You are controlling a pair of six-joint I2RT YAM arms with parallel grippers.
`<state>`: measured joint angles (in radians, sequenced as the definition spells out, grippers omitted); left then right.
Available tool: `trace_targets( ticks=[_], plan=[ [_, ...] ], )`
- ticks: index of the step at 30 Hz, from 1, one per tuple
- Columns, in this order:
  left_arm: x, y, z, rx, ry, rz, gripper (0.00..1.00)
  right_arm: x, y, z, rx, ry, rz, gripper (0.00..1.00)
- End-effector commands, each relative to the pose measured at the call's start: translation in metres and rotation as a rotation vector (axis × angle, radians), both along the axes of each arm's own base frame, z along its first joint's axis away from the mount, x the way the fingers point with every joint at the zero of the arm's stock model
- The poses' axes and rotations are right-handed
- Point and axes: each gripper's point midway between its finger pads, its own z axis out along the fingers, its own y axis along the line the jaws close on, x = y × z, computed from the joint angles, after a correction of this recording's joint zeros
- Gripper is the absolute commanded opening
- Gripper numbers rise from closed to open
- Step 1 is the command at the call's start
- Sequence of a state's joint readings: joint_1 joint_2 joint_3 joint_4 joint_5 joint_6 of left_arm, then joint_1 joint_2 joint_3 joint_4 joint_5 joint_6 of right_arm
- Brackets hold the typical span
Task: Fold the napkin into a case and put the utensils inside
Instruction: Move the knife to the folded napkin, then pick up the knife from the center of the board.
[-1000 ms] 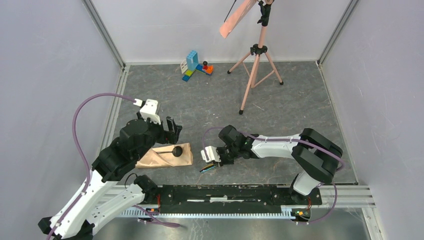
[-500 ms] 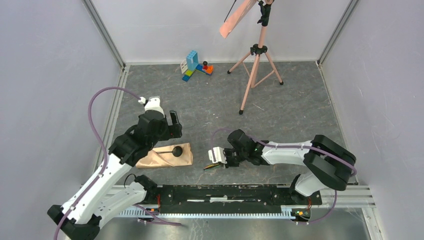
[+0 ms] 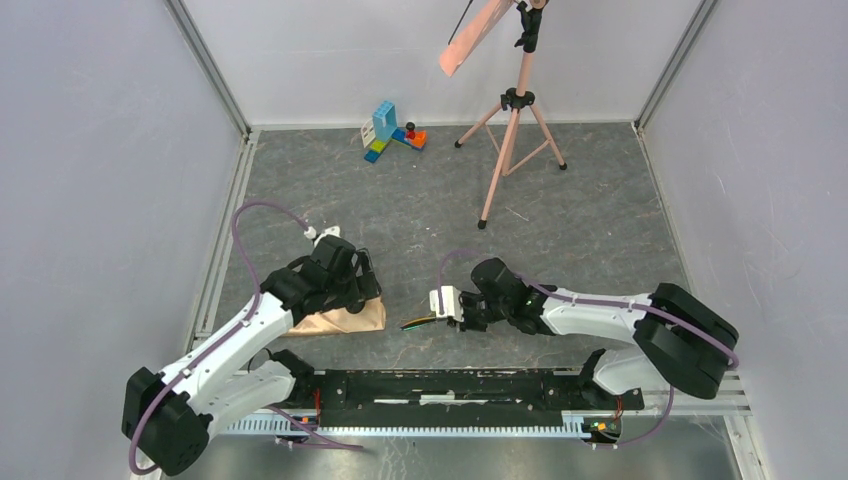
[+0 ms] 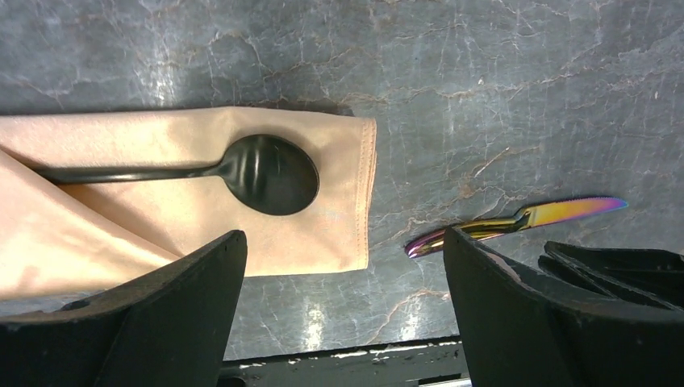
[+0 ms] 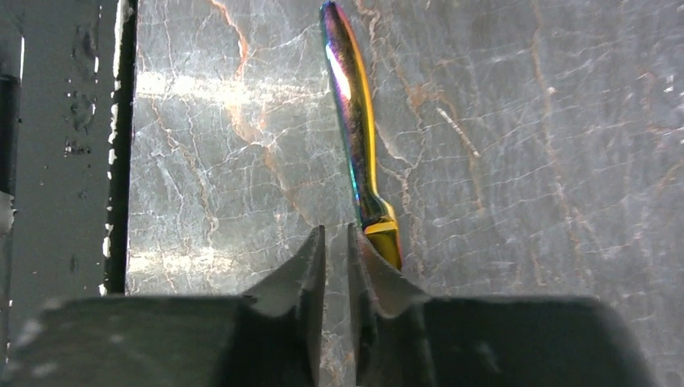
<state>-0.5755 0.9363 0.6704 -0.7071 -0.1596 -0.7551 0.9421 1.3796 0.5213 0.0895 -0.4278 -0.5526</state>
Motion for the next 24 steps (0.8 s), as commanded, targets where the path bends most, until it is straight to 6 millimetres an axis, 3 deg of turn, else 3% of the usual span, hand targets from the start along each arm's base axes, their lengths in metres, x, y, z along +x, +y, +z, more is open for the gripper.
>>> trace_targets(
  ticks=[1,3,6,11,17,24],
  plan=[
    [0.006,-0.01,0.004,-0.11,-0.014,0.1,0.97,0.006,0.011,0.033,0.129,0.051,-0.128,0.3],
    [0.002,-0.012,-0.004,-0.123,0.029,0.119,0.96,0.007,0.009,0.044,0.183,0.074,-0.198,0.42],
    [-0.003,-0.02,-0.018,-0.153,0.092,0.127,0.92,0.018,0.006,0.06,0.236,0.114,-0.333,0.46],
    [-0.004,-0.026,-0.027,-0.183,0.127,0.158,0.91,0.035,0.004,0.071,0.192,0.144,-0.426,0.39],
    [-0.008,-0.035,-0.036,-0.223,0.164,0.144,0.91,0.057,-0.015,0.084,0.278,0.083,-0.574,0.44],
    [-0.006,-0.042,-0.054,-0.239,0.187,0.142,0.91,0.076,-0.039,0.096,0.324,0.053,-0.701,0.43]
  ],
)
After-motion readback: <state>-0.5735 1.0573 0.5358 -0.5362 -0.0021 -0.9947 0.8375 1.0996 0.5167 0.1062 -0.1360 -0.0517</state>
